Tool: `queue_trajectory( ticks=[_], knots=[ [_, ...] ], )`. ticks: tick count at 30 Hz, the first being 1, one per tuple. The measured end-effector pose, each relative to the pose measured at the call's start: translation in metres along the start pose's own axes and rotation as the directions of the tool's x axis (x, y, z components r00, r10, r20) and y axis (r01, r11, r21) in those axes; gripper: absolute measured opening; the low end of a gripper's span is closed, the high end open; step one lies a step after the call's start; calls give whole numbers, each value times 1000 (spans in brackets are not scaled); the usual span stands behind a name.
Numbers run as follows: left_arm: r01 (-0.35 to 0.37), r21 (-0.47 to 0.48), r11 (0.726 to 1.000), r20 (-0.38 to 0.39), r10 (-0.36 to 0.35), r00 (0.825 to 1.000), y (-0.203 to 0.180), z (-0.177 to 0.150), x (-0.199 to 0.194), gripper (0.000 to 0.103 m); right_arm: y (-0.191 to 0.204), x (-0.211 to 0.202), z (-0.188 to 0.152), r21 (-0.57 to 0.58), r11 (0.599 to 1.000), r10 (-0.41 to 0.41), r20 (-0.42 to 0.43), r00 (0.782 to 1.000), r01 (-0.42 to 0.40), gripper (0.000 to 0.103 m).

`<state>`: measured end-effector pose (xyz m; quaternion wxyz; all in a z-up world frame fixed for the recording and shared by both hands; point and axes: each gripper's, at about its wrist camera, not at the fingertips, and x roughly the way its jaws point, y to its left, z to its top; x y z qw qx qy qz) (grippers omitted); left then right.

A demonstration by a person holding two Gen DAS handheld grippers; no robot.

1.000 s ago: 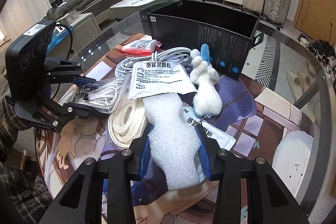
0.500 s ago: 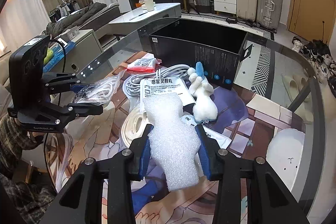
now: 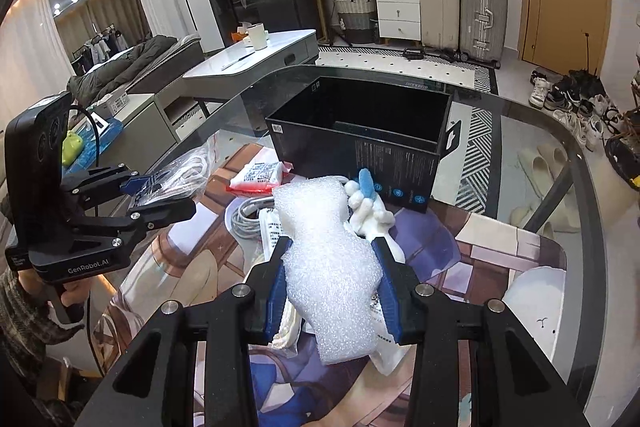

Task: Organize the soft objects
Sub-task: 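Carry the foam item and lace bag over the black box with both grippers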

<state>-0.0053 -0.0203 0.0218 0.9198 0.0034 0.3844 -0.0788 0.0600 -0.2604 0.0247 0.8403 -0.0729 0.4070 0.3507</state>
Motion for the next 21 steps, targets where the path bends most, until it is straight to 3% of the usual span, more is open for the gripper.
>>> queue_trajectory(
  ticks=[21],
  knots=[
    [-73, -23, 997, 6, 73, 997, 1, 51, 13, 38, -10, -8, 51, 54, 997, -62, 45, 997, 60, 40]
  ],
)
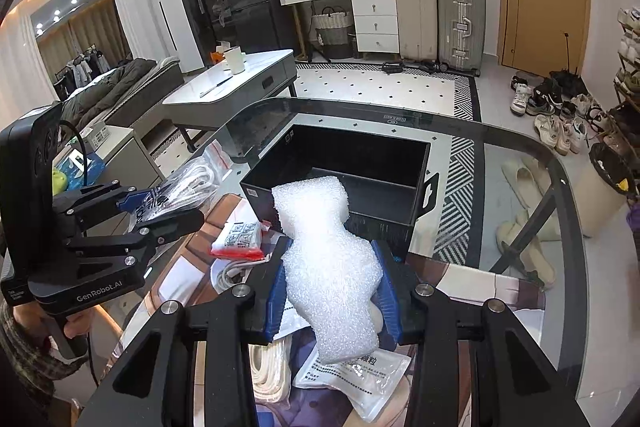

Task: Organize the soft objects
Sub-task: 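Carry the foam item and lace bag over the black box with both grippers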

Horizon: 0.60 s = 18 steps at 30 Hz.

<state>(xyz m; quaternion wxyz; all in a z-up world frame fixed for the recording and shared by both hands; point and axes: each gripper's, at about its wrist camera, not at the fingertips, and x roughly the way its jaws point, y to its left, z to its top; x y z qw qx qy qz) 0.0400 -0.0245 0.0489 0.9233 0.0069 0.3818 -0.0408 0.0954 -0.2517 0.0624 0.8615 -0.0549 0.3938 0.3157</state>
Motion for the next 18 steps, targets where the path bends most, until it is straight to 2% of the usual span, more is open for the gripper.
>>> queue_trajectory(
  ticks=[10, 18],
  knots=[
    [0, 7, 1000, -3, 0, 1000, 2, 17, 10, 38, -3, 1, 30, 5, 1000, -18, 7, 1000, 17, 40],
    [4, -26, 1000, 6, -3, 1000, 9, 33, 16, 38, -8, 7, 55, 11, 1000, -26, 20, 999, 26, 40]
  ],
)
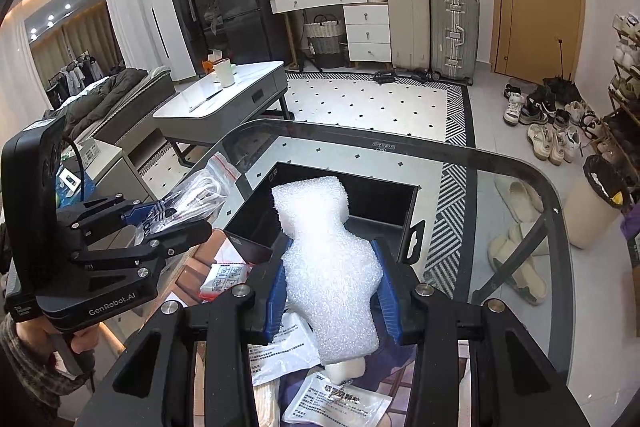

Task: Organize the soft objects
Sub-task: 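Carry the foam item and lace bag over the black box with both grippers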

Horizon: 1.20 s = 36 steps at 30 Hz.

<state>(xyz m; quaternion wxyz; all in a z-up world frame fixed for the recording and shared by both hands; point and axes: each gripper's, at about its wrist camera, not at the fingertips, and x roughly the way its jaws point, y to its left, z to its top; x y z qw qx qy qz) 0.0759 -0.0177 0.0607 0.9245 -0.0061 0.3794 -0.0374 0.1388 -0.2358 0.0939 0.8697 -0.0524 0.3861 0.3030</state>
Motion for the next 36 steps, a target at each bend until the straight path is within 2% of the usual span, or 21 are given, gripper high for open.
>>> queue_trajectory(
  ticks=[10, 20, 36],
  knots=[
    [3, -8, 1000, -6, -3, 1000, 7, 32, 20, 38, -14, 20, 25, 21, 1000, -1, -2, 1000, 1, 40],
    [25, -31, 999, -29, -26, 999, 10, 46, 48, 38, -22, 51, 51, 43, 999, 12, -16, 1000, -11, 40],
    [44, -48, 998, -99, -49, 994, 7, 45, 91, 38, -28, 106, 46, 70, 997, 30, -82, 996, -25, 40]
  ],
)
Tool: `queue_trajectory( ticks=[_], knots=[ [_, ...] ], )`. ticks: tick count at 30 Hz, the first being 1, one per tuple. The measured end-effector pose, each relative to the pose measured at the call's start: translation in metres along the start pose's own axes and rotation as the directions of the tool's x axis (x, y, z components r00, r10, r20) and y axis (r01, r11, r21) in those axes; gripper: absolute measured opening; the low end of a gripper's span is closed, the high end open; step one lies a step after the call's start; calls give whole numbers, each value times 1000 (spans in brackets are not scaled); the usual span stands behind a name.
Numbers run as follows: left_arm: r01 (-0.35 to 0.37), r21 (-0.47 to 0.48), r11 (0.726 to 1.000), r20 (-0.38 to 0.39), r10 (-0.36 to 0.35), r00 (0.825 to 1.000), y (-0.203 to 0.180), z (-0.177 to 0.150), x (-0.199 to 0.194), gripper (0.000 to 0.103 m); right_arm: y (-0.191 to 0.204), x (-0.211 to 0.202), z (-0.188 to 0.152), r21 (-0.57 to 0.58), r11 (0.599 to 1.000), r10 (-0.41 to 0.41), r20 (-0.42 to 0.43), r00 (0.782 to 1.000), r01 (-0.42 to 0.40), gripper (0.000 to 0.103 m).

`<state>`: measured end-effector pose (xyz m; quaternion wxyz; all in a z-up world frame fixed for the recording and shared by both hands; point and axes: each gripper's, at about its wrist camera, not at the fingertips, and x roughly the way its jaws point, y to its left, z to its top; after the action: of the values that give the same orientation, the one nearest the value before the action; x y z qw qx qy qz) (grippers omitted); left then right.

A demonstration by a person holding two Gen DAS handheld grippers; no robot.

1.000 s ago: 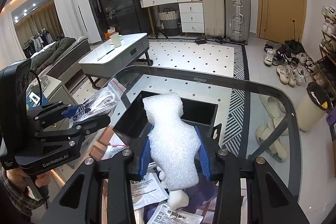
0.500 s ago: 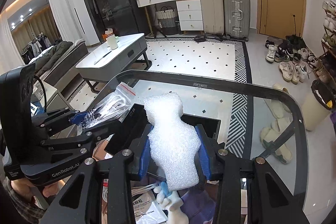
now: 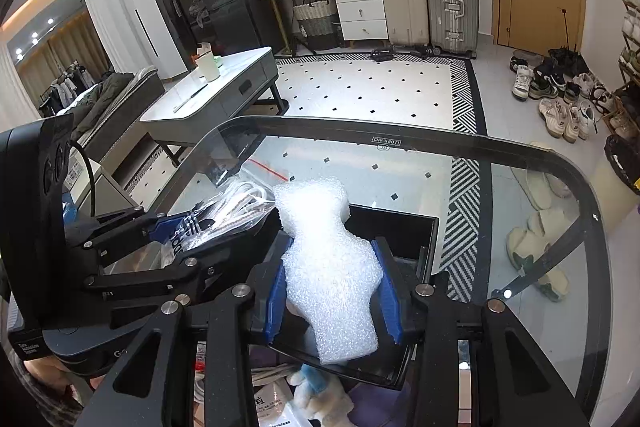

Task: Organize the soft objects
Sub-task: 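Carry the foam item and lace bag over the black box with both grippers, then lower both items into the black box and open both grippers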

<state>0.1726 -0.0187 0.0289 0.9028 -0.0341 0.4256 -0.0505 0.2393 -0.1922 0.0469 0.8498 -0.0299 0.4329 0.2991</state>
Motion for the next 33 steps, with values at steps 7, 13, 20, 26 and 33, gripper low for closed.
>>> queue_trajectory(
  ticks=[7, 13, 20, 26, 33],
  knots=[
    [-8, 14, 1000, -19, 9, 1000, -4, 2, 9, 37, -11, 19, -3, 24, 1000, 12, -26, 1000, -11, 40],
    [-26, 42, 999, -37, 28, 999, -8, 3, 14, 36, -14, 29, -9, 33, 999, 13, -44, 999, -11, 40],
    [-38, 62, 997, -70, 42, 997, -13, 4, 21, 35, -21, 37, -11, 46, 999, 9, -71, 997, -6, 40],
    [-53, 88, 995, -87, 61, 994, -16, 4, 21, 35, -21, 40, -16, 38, 999, 9, -77, 997, -6, 40],
    [-61, 80, 995, -94, 68, 993, -17, 5, 17, 45, -21, 37, -18, 35, 999, 10, -61, 998, -7, 41]
  ],
)
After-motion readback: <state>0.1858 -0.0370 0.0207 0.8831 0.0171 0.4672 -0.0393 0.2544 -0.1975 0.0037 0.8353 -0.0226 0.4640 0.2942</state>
